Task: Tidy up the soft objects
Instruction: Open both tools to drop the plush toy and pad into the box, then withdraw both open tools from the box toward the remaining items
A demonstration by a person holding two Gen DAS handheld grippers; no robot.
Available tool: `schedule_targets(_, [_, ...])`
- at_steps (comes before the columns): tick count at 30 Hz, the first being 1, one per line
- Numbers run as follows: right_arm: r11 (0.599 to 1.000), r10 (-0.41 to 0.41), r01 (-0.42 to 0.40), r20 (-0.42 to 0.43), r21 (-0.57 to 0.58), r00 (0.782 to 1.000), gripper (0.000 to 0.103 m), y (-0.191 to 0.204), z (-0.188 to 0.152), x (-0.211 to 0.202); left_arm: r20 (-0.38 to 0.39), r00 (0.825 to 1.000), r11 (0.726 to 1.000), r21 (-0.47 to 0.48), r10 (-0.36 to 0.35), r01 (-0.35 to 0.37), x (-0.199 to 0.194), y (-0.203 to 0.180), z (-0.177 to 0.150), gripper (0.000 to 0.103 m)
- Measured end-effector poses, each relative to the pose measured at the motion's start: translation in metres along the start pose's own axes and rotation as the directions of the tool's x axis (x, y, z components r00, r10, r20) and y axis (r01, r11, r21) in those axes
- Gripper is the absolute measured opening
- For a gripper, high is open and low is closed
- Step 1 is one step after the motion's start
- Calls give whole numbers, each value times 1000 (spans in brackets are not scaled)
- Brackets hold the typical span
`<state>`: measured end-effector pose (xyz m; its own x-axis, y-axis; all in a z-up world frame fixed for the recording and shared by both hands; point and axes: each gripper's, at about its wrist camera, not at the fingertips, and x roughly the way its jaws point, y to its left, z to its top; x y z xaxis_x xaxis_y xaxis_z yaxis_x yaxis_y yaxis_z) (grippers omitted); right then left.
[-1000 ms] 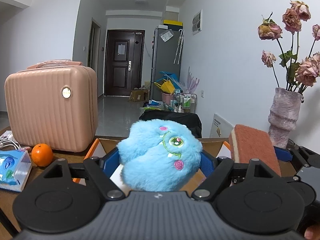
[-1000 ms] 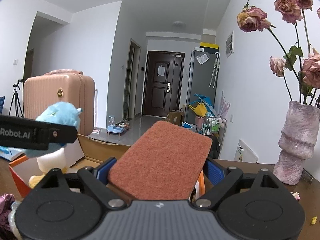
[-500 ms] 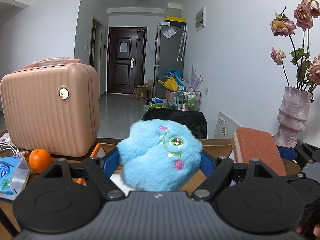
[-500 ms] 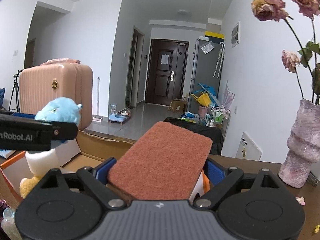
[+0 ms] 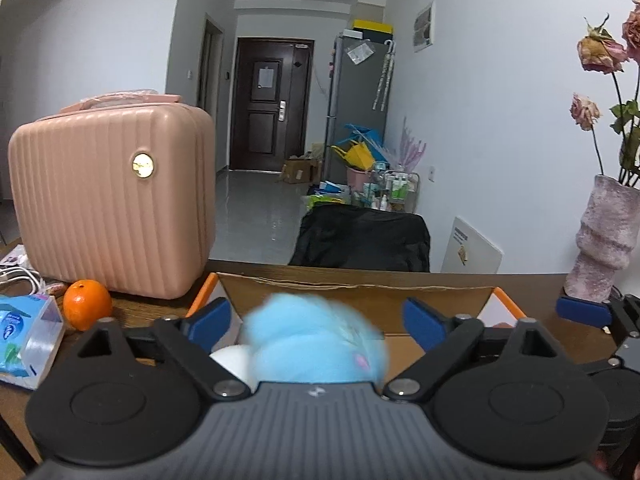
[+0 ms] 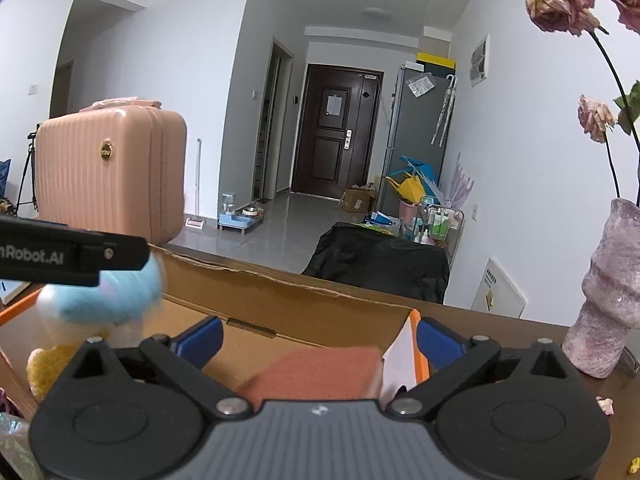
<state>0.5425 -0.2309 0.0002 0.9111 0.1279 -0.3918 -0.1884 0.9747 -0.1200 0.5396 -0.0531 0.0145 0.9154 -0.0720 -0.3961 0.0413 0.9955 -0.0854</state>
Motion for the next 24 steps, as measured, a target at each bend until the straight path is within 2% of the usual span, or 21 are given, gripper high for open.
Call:
schedule_targets(11, [1000,-13,13,-3,15,1000,103,-2,-3,-2,-1,999,998,-27,48,-48,-2,7,1,103])
schedule_targets(24, [999,-21,20,14,37,1000,103,-1,0,-15,11,998,997,-24,68,-68,-10,8,2,103])
